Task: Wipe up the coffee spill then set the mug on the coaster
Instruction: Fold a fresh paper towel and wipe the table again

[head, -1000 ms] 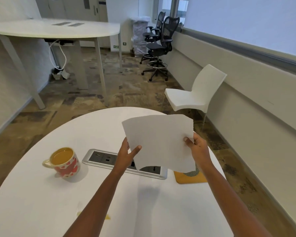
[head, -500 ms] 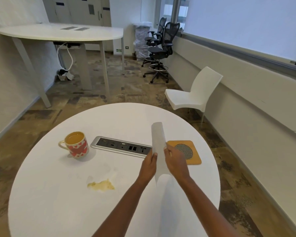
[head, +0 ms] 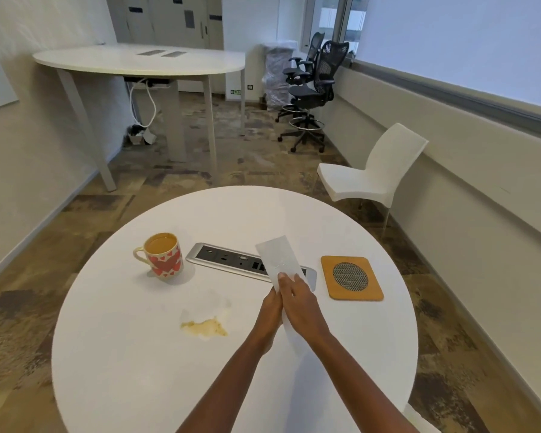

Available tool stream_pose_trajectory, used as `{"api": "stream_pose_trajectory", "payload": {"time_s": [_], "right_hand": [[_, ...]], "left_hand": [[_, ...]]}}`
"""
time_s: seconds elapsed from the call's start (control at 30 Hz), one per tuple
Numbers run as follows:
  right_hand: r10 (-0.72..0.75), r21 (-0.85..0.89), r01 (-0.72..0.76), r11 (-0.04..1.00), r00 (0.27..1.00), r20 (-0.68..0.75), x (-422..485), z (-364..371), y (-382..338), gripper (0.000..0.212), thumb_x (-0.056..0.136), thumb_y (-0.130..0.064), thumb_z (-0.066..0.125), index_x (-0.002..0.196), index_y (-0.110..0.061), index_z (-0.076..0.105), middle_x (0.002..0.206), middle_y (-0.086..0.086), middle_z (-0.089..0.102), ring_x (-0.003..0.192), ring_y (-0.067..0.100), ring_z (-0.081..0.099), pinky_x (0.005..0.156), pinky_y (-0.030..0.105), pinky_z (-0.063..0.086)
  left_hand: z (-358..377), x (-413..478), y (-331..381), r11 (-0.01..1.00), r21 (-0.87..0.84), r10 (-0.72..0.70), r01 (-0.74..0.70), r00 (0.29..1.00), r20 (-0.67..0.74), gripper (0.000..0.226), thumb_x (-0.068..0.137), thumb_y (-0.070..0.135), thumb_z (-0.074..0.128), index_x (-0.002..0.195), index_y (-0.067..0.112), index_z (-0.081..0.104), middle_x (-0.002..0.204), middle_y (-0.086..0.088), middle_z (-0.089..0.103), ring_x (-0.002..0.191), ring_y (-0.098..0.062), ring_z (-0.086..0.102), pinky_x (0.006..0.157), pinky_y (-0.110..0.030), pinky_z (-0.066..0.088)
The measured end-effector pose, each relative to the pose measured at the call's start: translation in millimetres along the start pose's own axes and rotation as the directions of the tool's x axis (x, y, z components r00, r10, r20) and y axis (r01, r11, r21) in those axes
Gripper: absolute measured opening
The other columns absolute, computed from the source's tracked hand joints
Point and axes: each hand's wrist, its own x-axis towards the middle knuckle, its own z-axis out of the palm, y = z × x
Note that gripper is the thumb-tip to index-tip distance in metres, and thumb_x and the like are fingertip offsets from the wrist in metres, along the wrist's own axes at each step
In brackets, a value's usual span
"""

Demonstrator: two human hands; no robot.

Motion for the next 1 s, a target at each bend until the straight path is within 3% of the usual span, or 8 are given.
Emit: {"api": "stream_pose_trajectory", "payload": {"time_s": [0.1, 0.17, 0.27, 0.33, 0.43, 0.53, 0.7, 1.0], "right_hand": [[0.049, 0.036, -0.05, 0.998, 0.999, 0.021, 6.4, 3.7, -0.2, 0.05, 0.097, -0.042, 0.034, 0.135, -0.01, 0.041, 0.138, 0.011, 0.049, 0.12, 0.026, 0.053, 0.099, 0.034, 0.047], [0.002, -0.004, -0.002, 1.0, 1.0, 0.017, 10.6, 3.0, 0.9, 0.041, 0.098, -0.035, 0.037, 0.127, -0.009, 0.05, 0.133, 0.01, 0.053, 0.11, 0.022, 0.055, 0.09, 0.029, 0.046], [-0.103, -0.083, 0.095, 0.992, 0.99, -0.1, 19.7, 0.3, 6.6, 0.028, 0.095, -0.017, 0.049, 0.119, -0.006, 0.058, 0.129, 0.012, 0.056, 0.112, 0.021, 0.054, 0.097, 0.029, 0.041], [-0.07, -0.082, 0.06, 0.995, 0.989, -0.13, 29.0, -1.8, 12.7, 0.035, 0.091, -0.012, 0.056, 0.125, -0.006, 0.055, 0.13, 0.012, 0.054, 0.119, 0.025, 0.051, 0.103, 0.034, 0.039], [0.184, 0.234, -0.198, 0.952, 0.98, 0.079, 40.6, 0.4, 14.5, 0.044, 0.089, -0.012, 0.059, 0.132, -0.007, 0.047, 0.127, 0.012, 0.056, 0.113, 0.027, 0.056, 0.091, 0.038, 0.05], [0.222, 0.442, -0.36, 0.822, 0.916, 0.333, 49.5, 7.3, 13.9, 0.03, 0.09, -0.008, 0.057, 0.119, -0.009, 0.055, 0.11, 0.008, 0.066, 0.095, 0.022, 0.064, 0.072, 0.026, 0.055], [0.241, 0.443, -0.392, 0.806, 0.902, 0.359, 60.2, 30.0, 16.9, 0.034, 0.086, -0.002, 0.06, 0.118, -0.008, 0.054, 0.11, 0.011, 0.066, 0.1, 0.028, 0.063, 0.085, 0.033, 0.054], [0.205, 0.376, -0.358, 0.855, 0.898, 0.389, 68.2, 62.6, 14.1, 0.024, 0.091, -0.013, 0.056, 0.107, -0.031, 0.053, 0.106, 0.003, 0.067, 0.096, 0.024, 0.067, 0.076, 0.031, 0.058]], "left_hand": [[-15.0, 7.5, -4.8, 1.0, 0.021, -0.004, 0.005, 0.999, -0.045, 0.035, 0.097, 0.026, 0.037, 0.13, 0.014, 0.043, 0.119, -0.008, 0.06, 0.108, -0.025, 0.06, 0.09, -0.036, 0.053], [-28.5, 13.2, -8.3, 1.0, 0.018, -0.016, 0.016, 0.999, -0.048, 0.028, 0.097, 0.022, 0.039, 0.123, 0.016, 0.046, 0.105, -0.001, 0.063, 0.094, -0.017, 0.064, 0.074, -0.023, 0.058], [-53.3, 22.1, -7.6, 0.995, -0.056, -0.088, 0.086, 0.995, -0.043, 0.024, 0.097, 0.018, 0.04, 0.117, 0.015, 0.051, 0.099, 0.002, 0.065, 0.088, -0.013, 0.063, 0.064, -0.017, 0.056], [-71.7, 28.1, -5.0, 0.982, -0.126, -0.144, 0.138, 0.989, -0.04, 0.023, 0.095, 0.018, 0.042, 0.114, 0.014, 0.054, 0.099, 0.001, 0.067, 0.089, -0.015, 0.064, 0.066, -0.022, 0.055], [-98.9, 35.8, 0.5, 0.961, -0.197, -0.202, 0.196, 0.979, -0.01, 0.021, 0.094, 0.021, 0.044, 0.108, 0.013, 0.058, 0.099, -0.003, 0.068, 0.09, -0.02, 0.064, 0.069, -0.029, 0.054], [-121.7, 43.5, 3.0, 0.95, -0.181, -0.249, 0.253, 0.967, 0.044, 0.022, 0.095, 0.025, 0.043, 0.103, 0.014, 0.06, 0.1, -0.005, 0.069, 0.091, -0.022, 0.065, 0.076, -0.033, 0.055], [-151.2, 50.1, 3.4, 0.96, -0.039, -0.268, 0.279, 0.947, 0.175, 0.021, 0.092, 0.027, 0.05, 0.11, 0.019, 0.057, 0.111, -0.003, 0.068, 0.101, -0.021, 0.066, 0.085, -0.032, 0.056], [-188.4, 59.3, -0.3, 0.96, -0.001, -0.274, 0.281, 0.936, 0.222, 0.026, 0.085, 0.0, 0.057, 0.11, 0.008, 0.056, 0.103, -0.009, 0.065, 0.086, -0.018, 0.065, 0.076, -0.026, 0.057]]}}
